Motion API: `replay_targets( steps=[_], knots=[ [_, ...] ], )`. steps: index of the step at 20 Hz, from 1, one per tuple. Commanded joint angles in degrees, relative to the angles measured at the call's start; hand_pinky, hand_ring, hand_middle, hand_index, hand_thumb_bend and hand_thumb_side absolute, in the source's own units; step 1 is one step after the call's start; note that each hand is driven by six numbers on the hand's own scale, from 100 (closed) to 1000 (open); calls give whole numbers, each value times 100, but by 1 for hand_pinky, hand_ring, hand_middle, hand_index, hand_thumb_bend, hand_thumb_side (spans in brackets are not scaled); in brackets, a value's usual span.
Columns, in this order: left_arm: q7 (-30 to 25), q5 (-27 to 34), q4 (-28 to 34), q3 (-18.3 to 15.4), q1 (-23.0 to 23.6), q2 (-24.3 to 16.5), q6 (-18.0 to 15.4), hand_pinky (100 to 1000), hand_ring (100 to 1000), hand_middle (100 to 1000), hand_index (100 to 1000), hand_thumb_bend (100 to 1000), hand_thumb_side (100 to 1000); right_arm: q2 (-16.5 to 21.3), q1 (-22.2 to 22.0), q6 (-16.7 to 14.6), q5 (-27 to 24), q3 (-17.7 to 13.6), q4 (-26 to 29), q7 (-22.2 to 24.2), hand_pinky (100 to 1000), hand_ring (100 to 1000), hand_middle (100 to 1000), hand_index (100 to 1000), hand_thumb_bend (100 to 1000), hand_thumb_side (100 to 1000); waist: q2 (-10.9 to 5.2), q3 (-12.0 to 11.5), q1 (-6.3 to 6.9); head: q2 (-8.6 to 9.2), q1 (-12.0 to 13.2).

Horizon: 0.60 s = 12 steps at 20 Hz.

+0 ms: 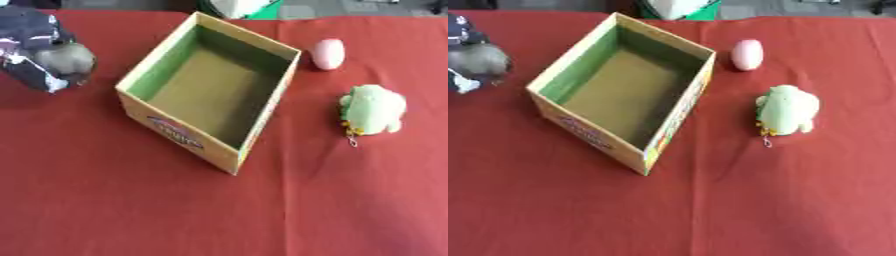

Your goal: Pick up objects on the table and place them in the box.

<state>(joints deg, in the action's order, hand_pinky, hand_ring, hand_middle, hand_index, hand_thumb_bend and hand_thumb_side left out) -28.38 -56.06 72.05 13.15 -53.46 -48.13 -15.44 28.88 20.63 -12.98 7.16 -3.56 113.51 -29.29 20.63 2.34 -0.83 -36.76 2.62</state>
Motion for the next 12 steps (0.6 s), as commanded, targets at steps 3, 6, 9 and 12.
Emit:
replay_targets(
  steps=[3,6,9,12],
  knots=[
    [167,177,240,-196,-180,-147,232,384,414,269,312,100,309,95,1,17,-29,-86,108,-26,790,841,730,846,100,1000,-171,-15,18,-44,-41],
    [235,348,373,-278,-303,-80,318,380,410,265,307,100,314,96,-20,27,-25,-96,108,-38,790,840,730,846,100,1000,-197,-23,21,-79,-58],
    [278,505,524,-304,-476,17,356,379,407,265,307,100,315,93,-33,45,-40,-96,108,-44,790,841,730,846,100,1000,-235,-40,29,-111,-72],
    [289,610,628,-258,-667,169,384,376,405,266,310,100,316,96,-21,45,-62,-83,108,-30,790,840,730,846,100,1000,-281,-46,42,-130,-71]
  ],
)
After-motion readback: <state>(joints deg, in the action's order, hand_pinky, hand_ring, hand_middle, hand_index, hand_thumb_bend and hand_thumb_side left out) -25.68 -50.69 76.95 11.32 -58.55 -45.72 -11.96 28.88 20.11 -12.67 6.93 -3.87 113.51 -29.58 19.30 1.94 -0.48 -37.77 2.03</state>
